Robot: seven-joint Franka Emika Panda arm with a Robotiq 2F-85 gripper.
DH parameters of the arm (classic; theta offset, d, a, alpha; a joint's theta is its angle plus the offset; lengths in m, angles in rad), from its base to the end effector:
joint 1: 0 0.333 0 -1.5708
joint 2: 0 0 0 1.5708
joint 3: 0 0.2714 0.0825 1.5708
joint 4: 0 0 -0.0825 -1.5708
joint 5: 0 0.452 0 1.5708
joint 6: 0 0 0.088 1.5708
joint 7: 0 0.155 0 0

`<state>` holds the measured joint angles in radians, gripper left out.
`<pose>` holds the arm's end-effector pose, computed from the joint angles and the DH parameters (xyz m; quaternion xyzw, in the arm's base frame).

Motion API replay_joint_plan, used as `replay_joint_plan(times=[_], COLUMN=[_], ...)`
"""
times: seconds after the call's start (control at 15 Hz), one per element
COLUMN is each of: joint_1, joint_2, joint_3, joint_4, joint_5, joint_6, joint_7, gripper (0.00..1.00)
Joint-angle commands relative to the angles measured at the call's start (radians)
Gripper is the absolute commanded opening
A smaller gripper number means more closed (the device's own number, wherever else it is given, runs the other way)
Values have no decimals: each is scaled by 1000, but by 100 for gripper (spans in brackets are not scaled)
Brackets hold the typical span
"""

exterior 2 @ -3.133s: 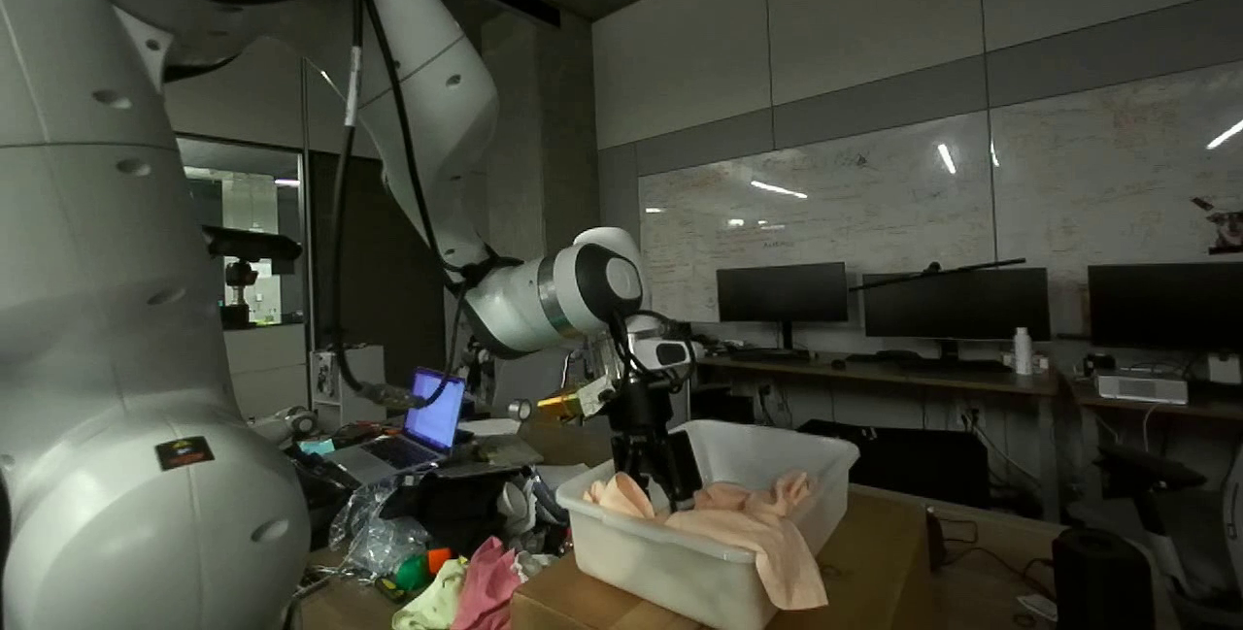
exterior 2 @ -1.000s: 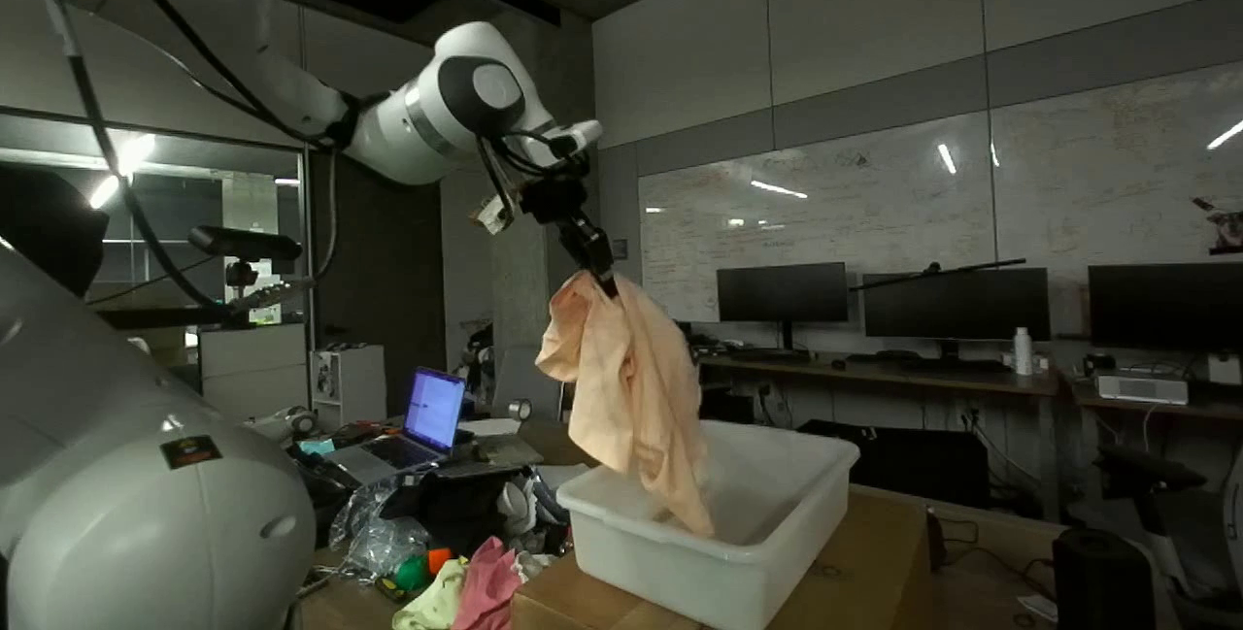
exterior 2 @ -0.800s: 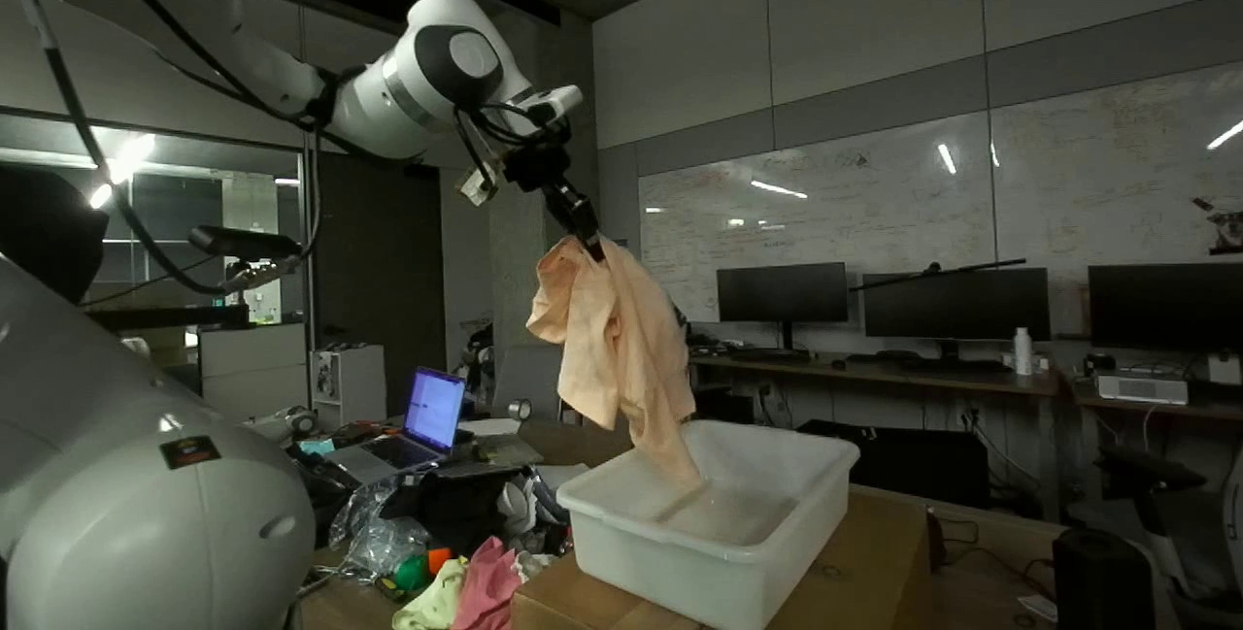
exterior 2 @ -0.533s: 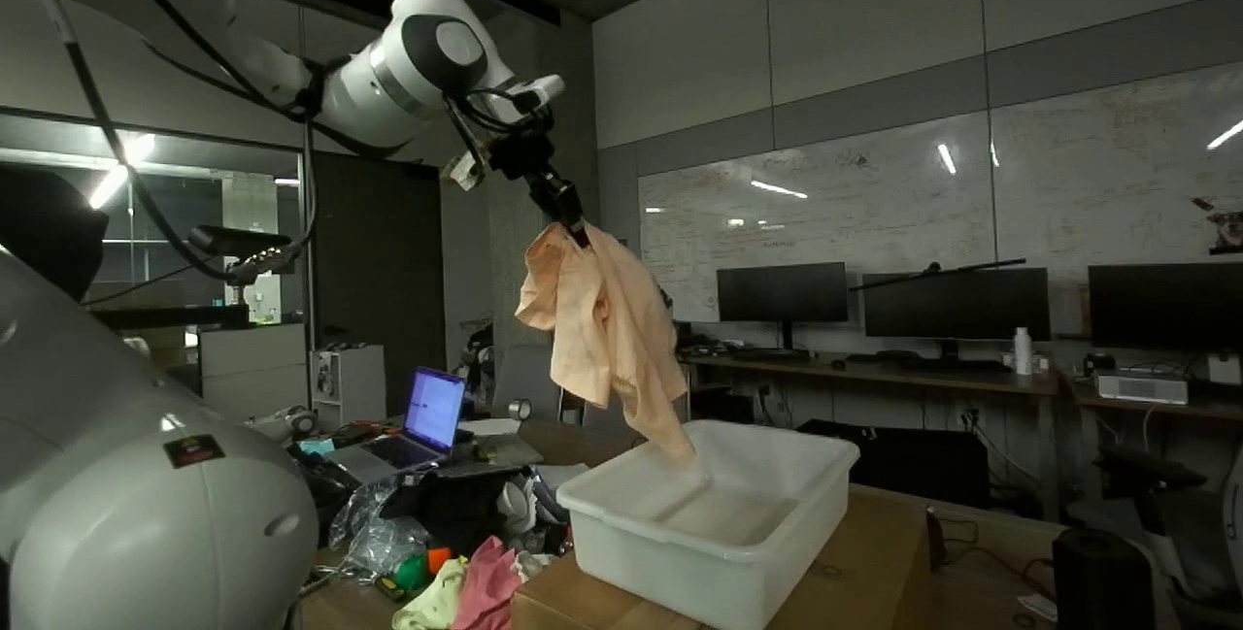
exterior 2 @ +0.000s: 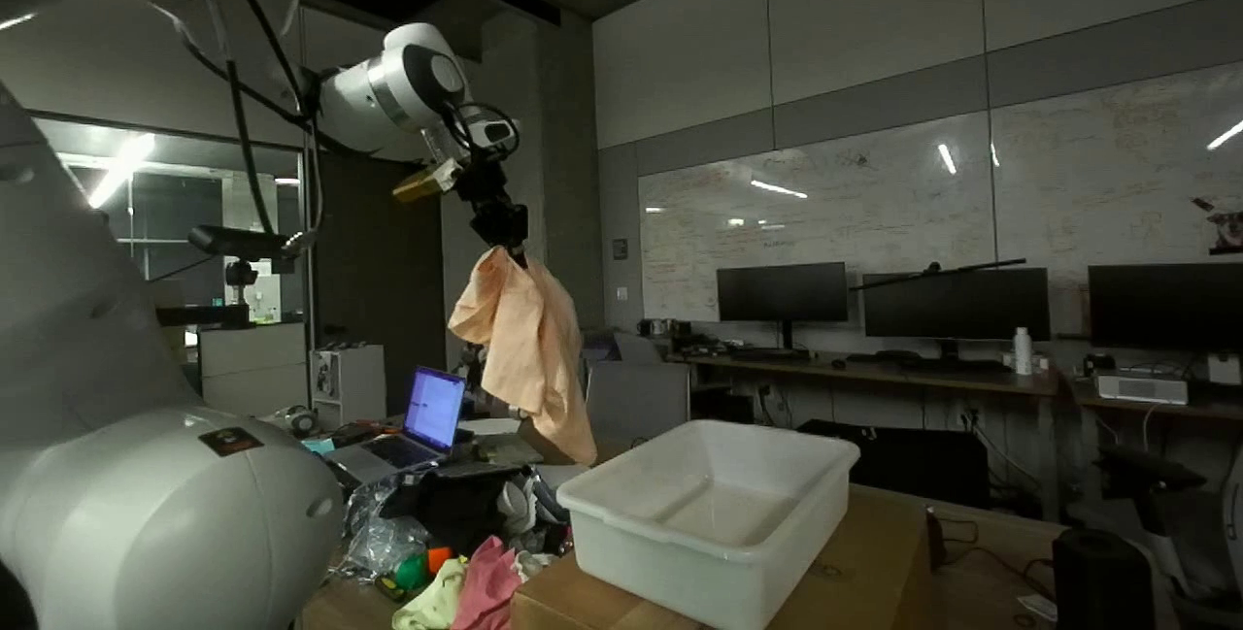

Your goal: Pick up the clothes from the box and put them on the table

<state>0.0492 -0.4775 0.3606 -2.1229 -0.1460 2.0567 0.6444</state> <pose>0.5087 0.2199 0.5395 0.9660 -0.0953 0.2371 0.0387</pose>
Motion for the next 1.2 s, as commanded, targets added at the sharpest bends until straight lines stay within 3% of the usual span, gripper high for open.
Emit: replay_joint_plan(times=[0.0,0.2,0.27,0.33,0.47,0.67,1.0,1.13], joint_1=[5,9,15,23,27,30,52,62], joint_2=[149,216,235,251,268,263,211,175], joint_3=[44,58,55,49,44,27,-44,-80], joint_4=[167,218,230,241,241,206,127,89], joint_5=[-58,-134,-150,-162,-208,-276,-172,-80], joint_6=[-40,-4,-4,-20,-37,-58,-138,-208], joint_7=[1,47,51,42,45,51,-26,-80], gripper=[2,4,10,33,36,58,96,100])
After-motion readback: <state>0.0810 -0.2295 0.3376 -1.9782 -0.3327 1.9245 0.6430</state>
